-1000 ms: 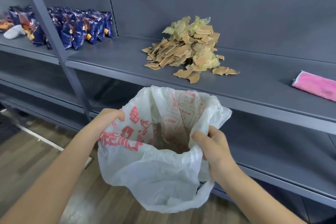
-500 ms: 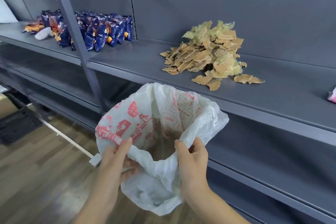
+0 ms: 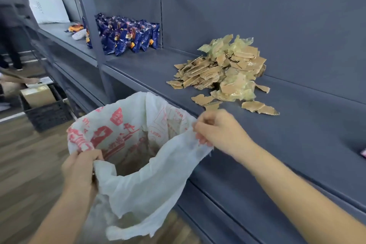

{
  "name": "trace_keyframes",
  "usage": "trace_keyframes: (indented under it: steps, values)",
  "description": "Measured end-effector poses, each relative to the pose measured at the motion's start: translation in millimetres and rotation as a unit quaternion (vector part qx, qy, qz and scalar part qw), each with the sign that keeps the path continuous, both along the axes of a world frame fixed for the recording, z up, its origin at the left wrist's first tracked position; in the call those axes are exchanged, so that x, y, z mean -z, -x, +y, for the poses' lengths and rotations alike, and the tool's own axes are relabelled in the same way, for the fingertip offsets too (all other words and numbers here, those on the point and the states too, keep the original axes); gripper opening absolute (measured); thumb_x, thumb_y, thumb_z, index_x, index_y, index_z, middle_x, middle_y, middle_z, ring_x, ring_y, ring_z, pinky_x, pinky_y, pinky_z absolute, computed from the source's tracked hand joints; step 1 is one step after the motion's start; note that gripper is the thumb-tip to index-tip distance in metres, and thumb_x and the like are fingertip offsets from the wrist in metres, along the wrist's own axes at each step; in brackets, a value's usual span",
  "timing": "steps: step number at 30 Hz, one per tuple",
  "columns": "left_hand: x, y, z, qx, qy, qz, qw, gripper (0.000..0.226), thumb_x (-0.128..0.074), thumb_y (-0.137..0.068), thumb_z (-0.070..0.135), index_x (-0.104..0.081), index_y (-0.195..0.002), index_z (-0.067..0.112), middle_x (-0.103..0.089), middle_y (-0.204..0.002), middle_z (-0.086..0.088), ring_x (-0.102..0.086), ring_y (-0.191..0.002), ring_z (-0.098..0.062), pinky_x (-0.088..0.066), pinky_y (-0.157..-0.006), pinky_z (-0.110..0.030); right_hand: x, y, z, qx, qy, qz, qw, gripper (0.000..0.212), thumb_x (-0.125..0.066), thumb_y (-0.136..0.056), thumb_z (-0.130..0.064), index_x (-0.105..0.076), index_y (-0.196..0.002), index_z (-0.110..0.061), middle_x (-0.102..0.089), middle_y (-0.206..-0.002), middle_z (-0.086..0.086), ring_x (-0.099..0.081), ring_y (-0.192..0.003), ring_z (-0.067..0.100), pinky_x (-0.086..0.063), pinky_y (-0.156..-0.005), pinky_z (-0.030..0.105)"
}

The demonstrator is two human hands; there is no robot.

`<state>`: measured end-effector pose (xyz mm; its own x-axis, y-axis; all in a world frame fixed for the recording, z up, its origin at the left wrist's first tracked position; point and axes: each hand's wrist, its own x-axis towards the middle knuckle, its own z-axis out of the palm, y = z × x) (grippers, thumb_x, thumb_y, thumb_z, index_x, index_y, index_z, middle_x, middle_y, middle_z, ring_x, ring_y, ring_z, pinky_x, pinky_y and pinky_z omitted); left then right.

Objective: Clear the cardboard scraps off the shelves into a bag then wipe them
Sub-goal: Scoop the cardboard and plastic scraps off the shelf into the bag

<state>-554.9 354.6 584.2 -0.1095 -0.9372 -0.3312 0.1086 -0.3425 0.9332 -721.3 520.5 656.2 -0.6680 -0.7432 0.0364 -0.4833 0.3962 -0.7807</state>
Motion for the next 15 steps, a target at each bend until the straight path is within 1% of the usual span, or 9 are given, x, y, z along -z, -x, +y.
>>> trace_keyframes:
  steps: [2,4,5,7,9,10,12,14,15]
  values:
    - [2.1,-0.9,8.3,-0.018,0.002,-0.005,1.000,0.024,-0.044,-0.069,-0.013,-0.036,-0.060,0.008,-0.033,-0.061,-0.008,-0.031,-0.051,-0.018,-0.029,-0.035,-0.011,-16.1,34.9,-3.6,0.045,0.067,0.110,0.991,0.017,-0.055,-0.084,-0.011,-0.056,-0.067,-0.016,-0.058,-0.066,-0.003,-0.053,-0.068,0.014,-0.045,-0.071,0.031]
    - [3.0,-2.6,17.3,-0.035,-0.002,-0.015,0.999,0.022,-0.046,-0.068,-0.011,-0.038,-0.061,0.008,-0.035,-0.063,-0.010,-0.033,-0.052,-0.020,-0.034,-0.043,-0.022,-21.6,62.7,-12.8,0.056,0.061,0.173,0.981,0.005,-0.055,-0.083,-0.013,-0.058,-0.087,-0.014,-0.061,-0.088,0.003,-0.055,-0.079,0.022,-0.043,-0.072,0.031]
    - [2.2,-3.6,23.0,-0.040,-0.004,-0.018,0.999,0.021,-0.046,-0.068,-0.010,-0.039,-0.061,0.008,-0.036,-0.064,-0.010,-0.034,-0.053,-0.021,-0.033,-0.048,-0.025,-19.1,72.8,-18.2,0.053,0.035,0.201,0.978,0.015,-0.056,-0.084,-0.016,-0.058,-0.098,-0.013,-0.059,-0.102,0.007,-0.056,-0.085,0.025,-0.041,-0.074,0.031]
    - [1.6,-4.6,32.0,-0.048,-0.001,-0.026,0.999,0.022,-0.046,-0.069,-0.011,-0.038,-0.060,0.008,-0.036,-0.063,-0.009,-0.034,-0.054,-0.021,-0.031,-0.051,-0.026,-9.4,84.5,-26.4,0.033,-0.024,0.237,0.971,0.032,-0.056,-0.086,-0.023,-0.054,-0.116,-0.013,-0.050,-0.123,0.007,-0.055,-0.102,0.029,-0.039,-0.083,0.030]
    - [1.7,-4.3,37.2,-0.054,0.002,-0.039,0.998,0.024,-0.045,-0.071,-0.012,-0.038,-0.060,0.008,-0.035,-0.062,-0.008,-0.032,-0.053,-0.020,-0.032,-0.048,-0.022,0.2,88.4,-32.1,0.011,-0.060,0.262,0.963,0.044,-0.054,-0.088,-0.029,-0.046,-0.129,-0.017,-0.040,-0.137,0.007,-0.044,-0.121,0.032,-0.034,-0.098,0.034]
    - [1.4,-3.9,39.1,-0.055,0.005,-0.050,0.997,0.026,-0.045,-0.073,-0.013,-0.038,-0.060,0.009,-0.034,-0.062,-0.008,-0.031,-0.052,-0.019,-0.033,-0.042,-0.018,4.2,90.3,-34.3,0.005,-0.078,0.268,0.960,0.049,-0.053,-0.088,-0.032,-0.041,-0.134,-0.019,-0.035,-0.143,0.006,-0.036,-0.127,0.033,-0.031,-0.103,0.038]
    - [1.1,-2.9,39.5,-0.051,0.014,-0.064,0.997,0.028,-0.043,-0.075,-0.014,-0.036,-0.060,0.009,-0.032,-0.061,-0.007,-0.029,-0.052,-0.018,-0.024,-0.030,-0.008,8.8,96.1,-38.6,0.013,-0.116,0.270,0.956,0.055,-0.051,-0.089,-0.037,-0.034,-0.140,-0.024,-0.025,-0.150,0.005,-0.026,-0.134,0.034,-0.024,-0.108,0.043]
    - [1.8,-1.1,37.8,-0.040,0.017,-0.073,0.996,0.028,-0.042,-0.075,-0.015,-0.035,-0.061,0.007,-0.032,-0.061,-0.007,-0.029,-0.052,-0.018,-0.021,-0.029,-0.007,13.8,103.7,-42.5,0.020,-0.152,0.256,0.954,0.056,-0.049,-0.090,-0.039,-0.031,-0.142,-0.027,-0.018,-0.154,0.005,-0.019,-0.139,0.034,-0.019,-0.111,0.045]
    - [2.9,0.3,36.7,-0.031,0.017,-0.080,0.996,0.026,-0.042,-0.075,-0.015,-0.037,-0.063,0.006,-0.033,-0.061,-0.007,-0.030,-0.052,-0.018,-0.025,-0.031,-0.010,18.3,107.3,-44.3,0.015,-0.174,0.248,0.953,0.056,-0.048,-0.091,-0.038,-0.030,-0.143,-0.027,-0.015,-0.155,0.006,-0.016,-0.141,0.033,-0.018,-0.112,0.045]
